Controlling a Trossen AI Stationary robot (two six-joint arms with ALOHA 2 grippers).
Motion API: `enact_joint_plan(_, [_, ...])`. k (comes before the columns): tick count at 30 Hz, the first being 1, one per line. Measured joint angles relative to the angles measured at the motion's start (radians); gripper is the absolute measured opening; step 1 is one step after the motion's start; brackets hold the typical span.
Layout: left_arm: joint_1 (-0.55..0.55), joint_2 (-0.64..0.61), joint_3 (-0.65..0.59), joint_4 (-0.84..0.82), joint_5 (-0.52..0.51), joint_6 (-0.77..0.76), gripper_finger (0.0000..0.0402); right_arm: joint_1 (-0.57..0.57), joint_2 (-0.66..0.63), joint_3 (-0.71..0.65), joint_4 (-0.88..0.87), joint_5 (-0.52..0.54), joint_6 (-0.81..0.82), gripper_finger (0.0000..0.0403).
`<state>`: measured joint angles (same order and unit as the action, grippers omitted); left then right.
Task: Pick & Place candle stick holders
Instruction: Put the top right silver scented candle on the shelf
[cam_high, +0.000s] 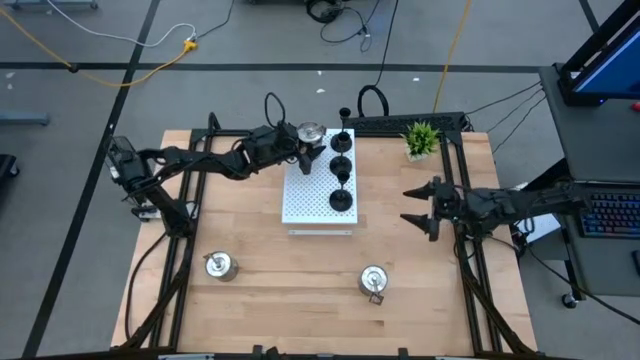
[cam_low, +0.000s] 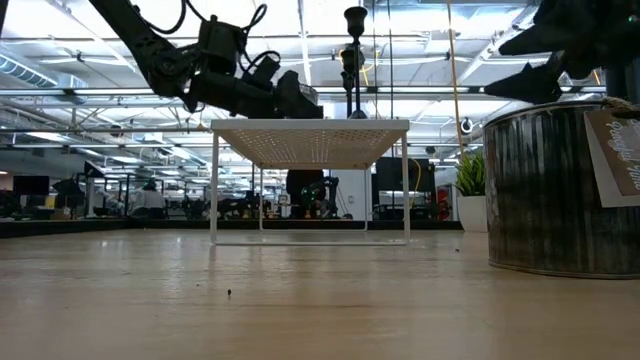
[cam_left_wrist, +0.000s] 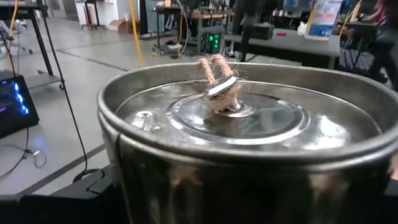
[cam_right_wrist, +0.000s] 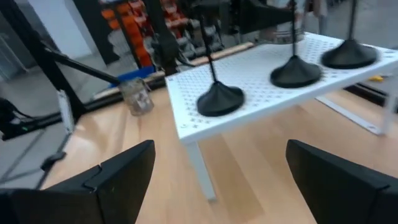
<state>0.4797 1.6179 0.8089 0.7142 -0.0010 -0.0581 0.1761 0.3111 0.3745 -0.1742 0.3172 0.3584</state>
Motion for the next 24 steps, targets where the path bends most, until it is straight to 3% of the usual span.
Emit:
enact_joint_plan(11, [0.011,-0.001,0.000,-0.005,-0.010,0.027,0.0349,0.000,-0.042,-0.180,0.329,-0.008,0.000,0.0357])
enact_joint_plan(24, [0.011,0.027,0.002,0.013,-0.052,0.048,0.0348,0.000,-0.044,-0.185,0.385,-0.008,-0.003,0.0357])
